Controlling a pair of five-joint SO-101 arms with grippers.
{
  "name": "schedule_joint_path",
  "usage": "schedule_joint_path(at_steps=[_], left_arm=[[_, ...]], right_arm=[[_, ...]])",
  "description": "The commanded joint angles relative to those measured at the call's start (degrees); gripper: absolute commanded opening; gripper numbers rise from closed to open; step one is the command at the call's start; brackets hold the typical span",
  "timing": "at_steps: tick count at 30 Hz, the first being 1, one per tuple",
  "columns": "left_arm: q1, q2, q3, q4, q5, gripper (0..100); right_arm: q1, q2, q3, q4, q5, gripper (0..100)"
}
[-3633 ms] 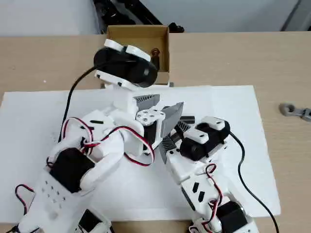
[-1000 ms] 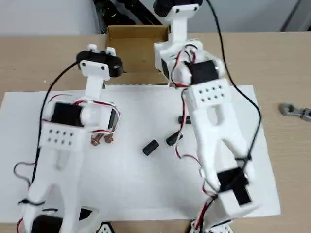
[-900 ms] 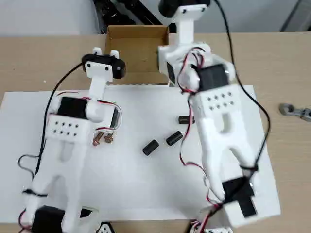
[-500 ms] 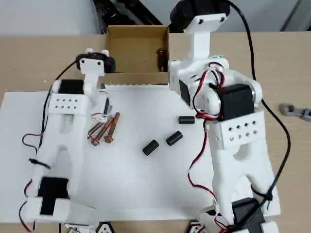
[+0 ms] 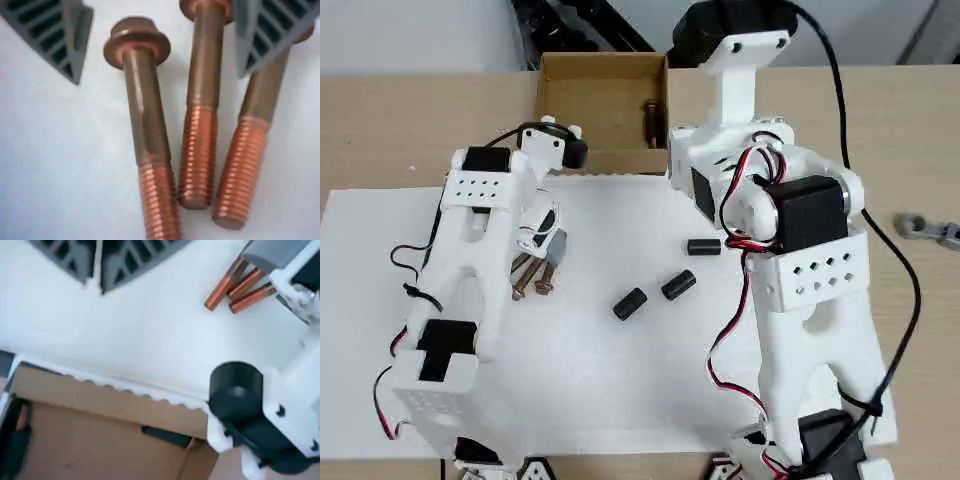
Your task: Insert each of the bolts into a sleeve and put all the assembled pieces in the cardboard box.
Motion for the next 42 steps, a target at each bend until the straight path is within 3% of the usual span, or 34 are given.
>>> schedule_joint_path(at_steps=[1,6,13,23,30,36,42], left_arm=[[-0.2,-0.2,-2.4,0.2,-0.4,20],[-0.3,1.8,-2.4,1.0,-1.1,29],[-5.7,9.8,-5.1,-1.3,-0.9,29],[-3.1,21.8,-11.6,-1.7,-0.9,29],[-3.3,26.4,-11.6,-1.7,-1.2,21],[-3.1,27.2,-11.6,-0.8,-1.1,0],[-2.7,26.8,-11.6,0.2,-1.2,0]], right_arm=[[0.0,-2.7,-2.9,1.2,-0.5,0.4],[0.0,-2.7,-2.9,1.1,-3.3,0.4],[0.0,-2.7,-2.9,1.2,-5.3,0.4],[-0.2,-2.8,-2.9,1.3,-5.3,0.4],[-0.1,-2.8,-2.9,1.3,-5.3,0.4],[-0.1,-2.8,-2.9,1.2,-5.3,0.4],[-0.1,-2.7,-2.9,0.8,-5.3,0.4]])
